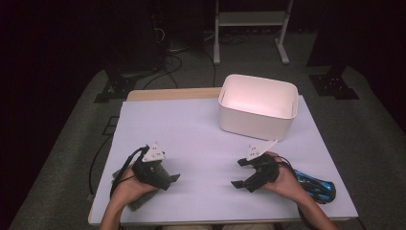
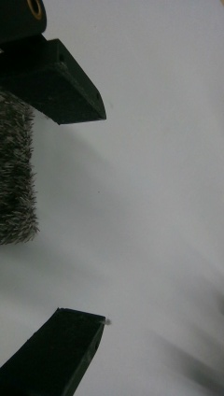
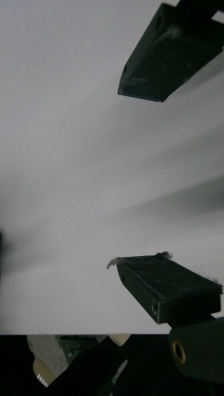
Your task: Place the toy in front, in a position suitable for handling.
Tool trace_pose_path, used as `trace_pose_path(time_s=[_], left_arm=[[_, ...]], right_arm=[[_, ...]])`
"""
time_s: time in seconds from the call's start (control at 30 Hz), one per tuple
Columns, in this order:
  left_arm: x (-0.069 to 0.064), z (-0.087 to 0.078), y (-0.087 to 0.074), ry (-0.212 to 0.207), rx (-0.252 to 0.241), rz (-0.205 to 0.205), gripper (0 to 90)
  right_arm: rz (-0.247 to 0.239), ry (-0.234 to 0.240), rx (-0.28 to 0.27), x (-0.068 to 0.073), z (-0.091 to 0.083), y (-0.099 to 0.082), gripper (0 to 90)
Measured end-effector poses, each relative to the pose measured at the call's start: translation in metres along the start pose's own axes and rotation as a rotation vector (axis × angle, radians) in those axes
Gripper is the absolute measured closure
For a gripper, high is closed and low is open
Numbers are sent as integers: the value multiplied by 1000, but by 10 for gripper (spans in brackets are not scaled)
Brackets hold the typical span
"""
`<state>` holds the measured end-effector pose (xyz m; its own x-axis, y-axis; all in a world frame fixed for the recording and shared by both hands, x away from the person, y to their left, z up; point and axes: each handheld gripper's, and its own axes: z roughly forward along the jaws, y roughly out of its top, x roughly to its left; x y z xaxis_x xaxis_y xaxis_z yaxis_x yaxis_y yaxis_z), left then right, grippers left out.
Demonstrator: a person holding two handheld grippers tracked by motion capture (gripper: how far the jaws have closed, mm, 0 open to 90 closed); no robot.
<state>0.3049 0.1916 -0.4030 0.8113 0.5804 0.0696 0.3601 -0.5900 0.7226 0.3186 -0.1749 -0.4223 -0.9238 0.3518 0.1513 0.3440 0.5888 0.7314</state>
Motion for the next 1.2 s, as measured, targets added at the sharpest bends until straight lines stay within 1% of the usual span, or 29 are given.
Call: trace_pose_path(time_s=[0.13,0.23,0.3,0.33,0.37,0.4,0.43,0.5,0.53,0.57,0.6,0.7,0.87,0.9,0.93,0.97,1.03,1.07,1.1,1.13,1.2], left_arm=[[0,-1,1,-3,2,4,29],[1,-2,0,-6,-6,-8,29],[1,-3,-1,-11,-8,-7,29],[0,-4,-2,-10,-6,-3,29],[0,-4,-3,-7,-2,3,29],[0,-5,-3,-3,-3,5,29],[0,-7,-2,-5,-12,4,29],[-1,-10,-1,-15,-44,-9,29],[-2,-10,-1,-20,-49,-11,29],[-2,-11,-1,-20,-49,-6,29],[-1,-10,-1,-23,-50,-6,29],[-1,-8,-1,-25,-50,-17,29],[-1,-8,-3,-30,-40,-19,29],[0,-8,-3,-33,-41,-21,29],[1,-8,-3,-40,-45,-28,29],[1,-8,-3,-47,-53,-35,29],[2,-7,-4,-47,-49,-35,29],[2,-7,-4,-47,-49,-35,29],[2,-7,-4,-48,-52,-36,29],[2,-7,-4,-49,-56,-40,29],[1,-8,-4,-47,-47,-28,29]], right_arm=[[4,12,-8,-2,-4,-2,134],[5,14,-5,-3,-9,-1,134],[3,6,-1,-3,-16,-2,134],[6,-7,12,-3,-26,-4,135],[6,-7,12,-3,-26,-4,135],[15,-18,27,-3,-37,-9,134],[15,-18,27,-3,-37,-9,134],[24,-36,33,-2,-49,-15,134],[28,-59,45,-2,-61,-22,134],[28,-59,45,-2,-61,-22,134],[36,-83,63,-3,-71,-29,134],[52,-123,85,-7,-84,-41,134],[76,-172,142,-13,-106,-63,134],[76,-172,142,-13,-106,-63,134],[77,-181,149,-15,-110,-68,134],[83,-191,152,-16,-115,-72,134],[106,-214,162,-20,-125,-83,134],[99,-234,176,-21,-127,-86,134],[99,-234,176,-21,-127,-86,134],[88,-250,192,-22,-129,-89,134],[90,-256,216,-25,-131,-97,134]])
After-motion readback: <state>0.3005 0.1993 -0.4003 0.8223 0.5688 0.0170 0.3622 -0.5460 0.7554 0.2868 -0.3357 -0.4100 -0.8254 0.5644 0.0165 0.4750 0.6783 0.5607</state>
